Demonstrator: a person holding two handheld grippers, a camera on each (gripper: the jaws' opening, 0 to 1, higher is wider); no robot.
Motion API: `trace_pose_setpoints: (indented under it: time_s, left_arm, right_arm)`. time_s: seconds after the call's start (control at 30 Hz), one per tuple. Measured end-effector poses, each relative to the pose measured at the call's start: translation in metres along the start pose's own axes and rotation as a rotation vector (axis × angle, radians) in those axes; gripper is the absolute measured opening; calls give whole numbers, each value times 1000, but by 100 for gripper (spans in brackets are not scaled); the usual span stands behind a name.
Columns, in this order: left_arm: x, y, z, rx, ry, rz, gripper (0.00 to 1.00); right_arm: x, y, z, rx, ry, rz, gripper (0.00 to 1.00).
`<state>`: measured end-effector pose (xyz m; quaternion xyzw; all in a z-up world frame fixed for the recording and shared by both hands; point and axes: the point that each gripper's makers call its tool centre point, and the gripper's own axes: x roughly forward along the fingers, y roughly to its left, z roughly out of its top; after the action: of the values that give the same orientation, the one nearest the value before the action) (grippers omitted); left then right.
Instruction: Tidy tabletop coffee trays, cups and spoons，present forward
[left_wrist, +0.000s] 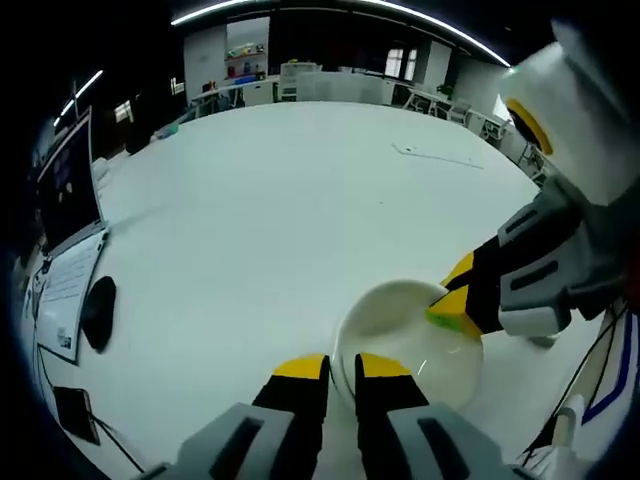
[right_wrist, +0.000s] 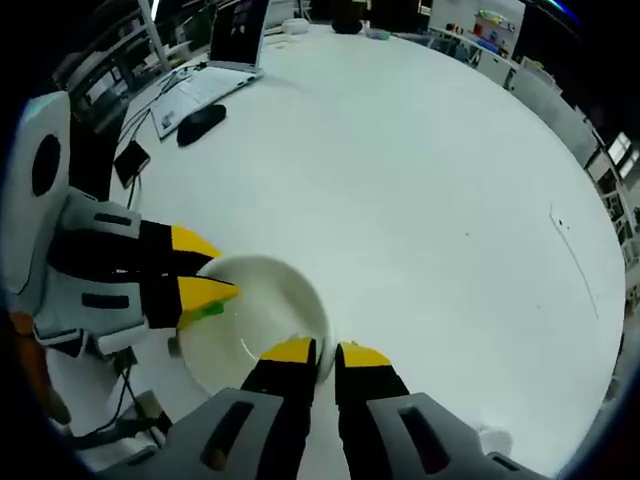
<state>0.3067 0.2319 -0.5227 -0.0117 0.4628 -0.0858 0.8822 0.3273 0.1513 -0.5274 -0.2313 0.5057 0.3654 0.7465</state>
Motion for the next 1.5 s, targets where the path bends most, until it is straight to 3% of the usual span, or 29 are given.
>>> trace_pose_setpoints:
  time_s: [0.13, 0.27, 0.57, 0.77, 1.0, 1.17, 1.23, 1.5]
  left_arm:
    - [-2, 0, -4, -58, 43, 18, 10]
    - [0, 1, -1, -67, 72, 50, 9]
    - [-6, -4, -13, -100, 125, 83, 7]
    - [-4, -6, -8, -110, 142, 70, 6]
    - [-6, -8, 3, -108, 148, 59, 6]
    - [-15, -20, -2, -105, 136, 51, 6]
    - [-16, -25, -1, -100, 136, 46, 6]
    - [-15, -60, 9, -48, 153, 8, 6]
  right_arm:
    - [0, -1, 0, 28, 15, -17, 8]
    - [2, -6, 4, 46, 32, -30, 7]
    - [2, -10, 4, 87, 73, -26, 6]
    - [-3, -10, -1, 118, 99, -14, 5]
    - [-9, -22, 9, 113, 98, -22, 5]
    - [-17, -29, 10, 124, 87, -22, 5]
    - [-20, -33, 8, 133, 92, -20, 5]
    - [-43, -37, -27, 162, 91, -41, 5]
